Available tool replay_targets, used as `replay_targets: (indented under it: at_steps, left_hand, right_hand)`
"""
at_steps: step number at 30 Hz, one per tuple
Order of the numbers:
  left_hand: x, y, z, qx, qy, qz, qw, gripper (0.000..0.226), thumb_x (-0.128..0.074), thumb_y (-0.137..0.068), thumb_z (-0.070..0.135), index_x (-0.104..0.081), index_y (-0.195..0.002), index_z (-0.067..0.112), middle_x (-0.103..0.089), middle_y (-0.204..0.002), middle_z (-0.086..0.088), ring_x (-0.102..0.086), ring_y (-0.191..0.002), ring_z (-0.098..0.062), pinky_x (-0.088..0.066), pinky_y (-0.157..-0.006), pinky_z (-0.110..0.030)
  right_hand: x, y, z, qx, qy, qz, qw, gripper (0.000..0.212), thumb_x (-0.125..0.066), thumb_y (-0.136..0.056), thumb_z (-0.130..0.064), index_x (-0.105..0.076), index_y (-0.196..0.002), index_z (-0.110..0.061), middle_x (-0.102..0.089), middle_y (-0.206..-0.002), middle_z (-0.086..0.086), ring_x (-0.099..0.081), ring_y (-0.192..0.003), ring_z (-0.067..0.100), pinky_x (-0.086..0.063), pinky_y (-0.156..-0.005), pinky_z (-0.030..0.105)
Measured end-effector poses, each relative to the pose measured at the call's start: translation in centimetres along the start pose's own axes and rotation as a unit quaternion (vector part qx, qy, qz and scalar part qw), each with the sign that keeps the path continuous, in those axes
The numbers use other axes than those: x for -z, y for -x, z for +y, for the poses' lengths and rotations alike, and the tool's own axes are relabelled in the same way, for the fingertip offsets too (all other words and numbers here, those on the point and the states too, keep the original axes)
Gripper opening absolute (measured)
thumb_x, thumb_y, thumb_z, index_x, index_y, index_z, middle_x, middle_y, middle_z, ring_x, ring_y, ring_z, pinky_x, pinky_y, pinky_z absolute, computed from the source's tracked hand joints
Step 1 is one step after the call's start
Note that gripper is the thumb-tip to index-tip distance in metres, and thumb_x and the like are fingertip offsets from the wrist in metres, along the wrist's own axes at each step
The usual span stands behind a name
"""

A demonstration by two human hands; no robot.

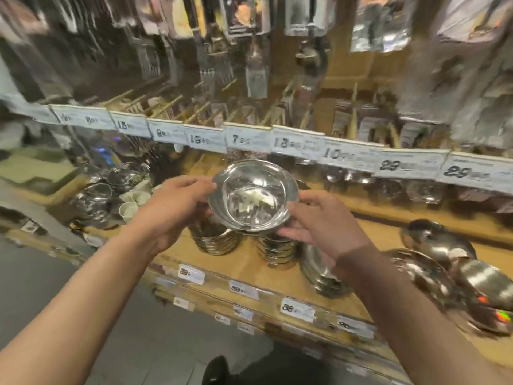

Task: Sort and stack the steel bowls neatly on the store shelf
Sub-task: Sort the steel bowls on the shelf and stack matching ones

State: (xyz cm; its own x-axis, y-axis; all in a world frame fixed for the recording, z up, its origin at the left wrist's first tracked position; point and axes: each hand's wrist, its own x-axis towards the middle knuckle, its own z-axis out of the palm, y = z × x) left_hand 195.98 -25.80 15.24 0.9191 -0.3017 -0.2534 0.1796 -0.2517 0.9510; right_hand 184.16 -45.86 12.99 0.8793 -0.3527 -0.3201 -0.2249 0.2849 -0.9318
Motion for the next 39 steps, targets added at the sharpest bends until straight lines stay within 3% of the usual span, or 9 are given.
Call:
replay_targets:
  at_steps: [3, 7, 10, 14, 19, 25, 28, 31, 39]
  left_hand:
    - [6.1, -4.2, -2.1, 0.009, 0.000, 0.012, 1.000, 0.014, -0.062, -0.094, 0.011, -0.075, -0.099, 0.011, -0.077, -0.086, -0.004, -0.065, -0.072, -0.016, -0.053, -0.073, -0.029]
    - [11.1, -9.8, -6.0, 0.019, -0.010, -0.025, 0.999, 0.019, -0.060, -0.093, 0.006, -0.068, -0.081, 0.019, -0.069, -0.068, 0.014, -0.063, -0.065, -0.009, -0.051, -0.053, -0.015]
    - [12.4, -13.1, -8.2, 0.046, -0.020, -0.051, 0.997, 0.032, -0.064, -0.092, 0.012, -0.071, -0.065, 0.026, -0.067, -0.067, 0.010, -0.058, -0.061, -0.006, -0.049, -0.051, -0.017]
    - [12.3, -17.2, -9.7, 0.086, -0.051, -0.082, 0.992, 0.017, -0.061, -0.091, 0.008, -0.078, -0.090, 0.004, -0.076, -0.086, -0.012, -0.065, -0.081, -0.020, -0.060, -0.083, -0.040]
    - [11.1, -19.3, -11.7, 0.079, -0.099, -0.090, 0.988, 0.015, -0.066, -0.088, 0.008, -0.072, -0.085, -0.006, -0.075, -0.093, -0.021, -0.066, -0.084, -0.024, -0.056, -0.091, -0.056]
    - [11.0, -20.3, -13.5, 0.033, -0.109, -0.110, 0.987, 0.033, -0.081, -0.078, 0.004, -0.074, -0.064, 0.033, -0.073, -0.074, 0.016, -0.065, -0.069, 0.002, -0.050, -0.061, -0.009]
    - [10.6, -20.9, -13.9, 0.000, -0.146, -0.122, 0.982, 0.014, -0.075, -0.085, 0.001, -0.078, -0.096, 0.009, -0.070, -0.091, 0.003, -0.060, -0.060, 0.010, -0.038, -0.057, 0.002]
    - [10.5, -21.0, -14.1, -0.030, -0.280, -0.086, 0.956, 0.014, -0.066, -0.093, 0.017, -0.078, -0.101, 0.018, -0.065, -0.086, 0.010, -0.053, -0.067, 0.001, -0.034, -0.053, 0.002]
    - [11.3, -20.0, -14.7, -0.072, -0.226, -0.120, 0.964, 0.016, -0.059, -0.092, 0.008, -0.075, -0.092, 0.011, -0.072, -0.081, -0.001, -0.056, -0.065, -0.006, -0.037, -0.051, -0.008]
  right_hand:
    - [-7.2, -3.9, 2.5, -0.014, -0.019, 0.031, 0.999, 0.015, -0.067, -0.095, -0.004, -0.061, -0.106, -0.012, -0.072, -0.105, 0.016, -0.077, -0.081, 0.020, -0.062, -0.064, 0.026]
    - [-14.1, -8.1, 6.6, -0.027, -0.003, 0.047, 0.999, 0.033, -0.058, -0.097, 0.002, -0.056, -0.128, -0.008, -0.066, -0.099, 0.006, -0.070, -0.081, 0.021, -0.063, -0.070, 0.033]
    - [-16.6, -10.1, 8.8, -0.050, 0.019, 0.098, 0.994, 0.029, -0.054, -0.096, 0.005, -0.060, -0.116, -0.015, -0.063, -0.092, 0.003, -0.067, -0.085, 0.025, -0.063, -0.080, 0.044]
    - [-17.8, -12.5, 10.0, -0.077, 0.039, 0.197, 0.977, 0.015, -0.060, -0.097, -0.002, -0.068, -0.102, -0.013, -0.070, -0.088, 0.008, -0.070, -0.069, 0.016, -0.060, -0.059, 0.026]
    - [-17.7, -14.2, 11.4, -0.084, 0.125, 0.253, 0.956, 0.011, -0.064, -0.093, -0.015, -0.074, -0.088, -0.014, -0.075, -0.084, 0.010, -0.071, -0.079, 0.027, -0.059, -0.088, 0.054]
    - [-18.0, -15.4, 13.4, -0.078, 0.201, 0.292, 0.932, 0.013, -0.060, -0.097, -0.021, -0.072, -0.096, -0.017, -0.074, -0.098, 0.009, -0.069, -0.097, 0.034, -0.056, -0.091, 0.055]
    - [-18.2, -15.5, 13.8, -0.065, 0.247, 0.300, 0.919, 0.017, -0.059, -0.098, -0.022, -0.073, -0.105, -0.016, -0.074, -0.097, 0.007, -0.069, -0.094, 0.032, -0.056, -0.090, 0.054]
    - [-17.9, -15.5, 14.1, -0.046, 0.294, 0.308, 0.904, 0.017, -0.060, -0.097, -0.018, -0.074, -0.104, -0.011, -0.075, -0.094, 0.009, -0.069, -0.090, 0.032, -0.056, -0.087, 0.053]
    - [-17.4, -15.9, 15.1, -0.049, 0.305, 0.302, 0.902, 0.018, -0.060, -0.095, -0.013, -0.077, -0.099, -0.009, -0.075, -0.085, 0.011, -0.069, -0.083, 0.035, -0.056, -0.082, 0.047]
